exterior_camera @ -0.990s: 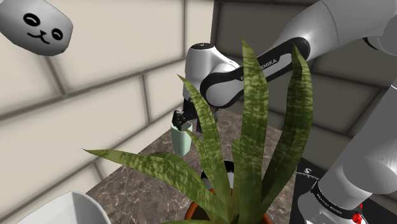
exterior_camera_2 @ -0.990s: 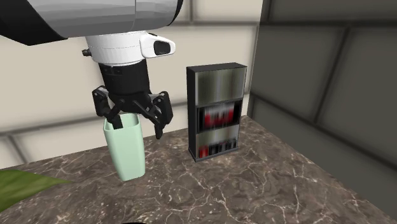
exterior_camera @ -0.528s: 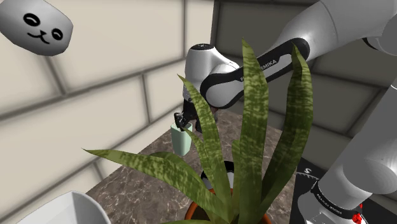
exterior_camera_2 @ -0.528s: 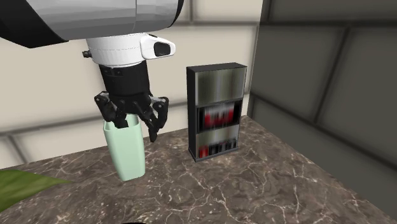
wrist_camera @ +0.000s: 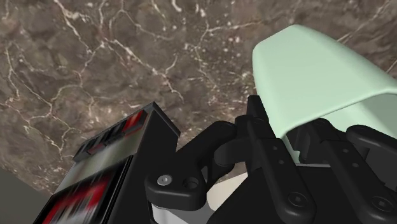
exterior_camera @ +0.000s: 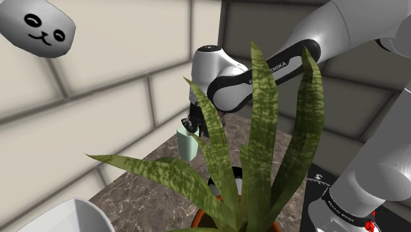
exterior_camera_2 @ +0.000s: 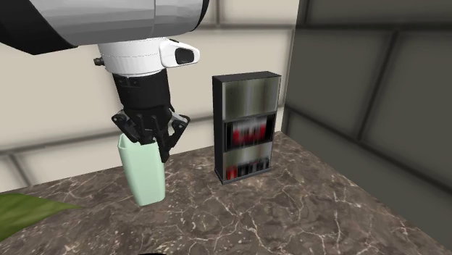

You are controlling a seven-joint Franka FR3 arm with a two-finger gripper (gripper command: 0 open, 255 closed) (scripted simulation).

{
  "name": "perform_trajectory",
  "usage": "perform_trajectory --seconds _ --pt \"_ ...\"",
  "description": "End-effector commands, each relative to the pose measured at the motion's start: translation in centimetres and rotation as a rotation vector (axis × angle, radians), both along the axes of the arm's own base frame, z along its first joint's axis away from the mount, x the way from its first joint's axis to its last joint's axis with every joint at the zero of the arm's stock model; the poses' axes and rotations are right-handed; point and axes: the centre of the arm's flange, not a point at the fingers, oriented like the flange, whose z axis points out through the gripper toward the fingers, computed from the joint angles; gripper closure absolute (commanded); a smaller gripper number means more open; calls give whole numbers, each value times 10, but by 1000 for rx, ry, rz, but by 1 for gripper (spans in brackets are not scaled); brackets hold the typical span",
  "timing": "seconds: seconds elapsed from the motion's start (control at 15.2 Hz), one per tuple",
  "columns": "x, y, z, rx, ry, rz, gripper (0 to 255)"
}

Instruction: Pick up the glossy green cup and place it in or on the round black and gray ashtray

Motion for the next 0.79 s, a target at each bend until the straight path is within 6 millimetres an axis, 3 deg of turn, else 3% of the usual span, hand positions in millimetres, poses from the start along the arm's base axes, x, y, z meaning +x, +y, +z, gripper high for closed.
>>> perform_trajectory --seconds 0.0,0.73 --pt "0 0 0 0 -1 0 255" --pt "0 0 58 0 -1 0 255"
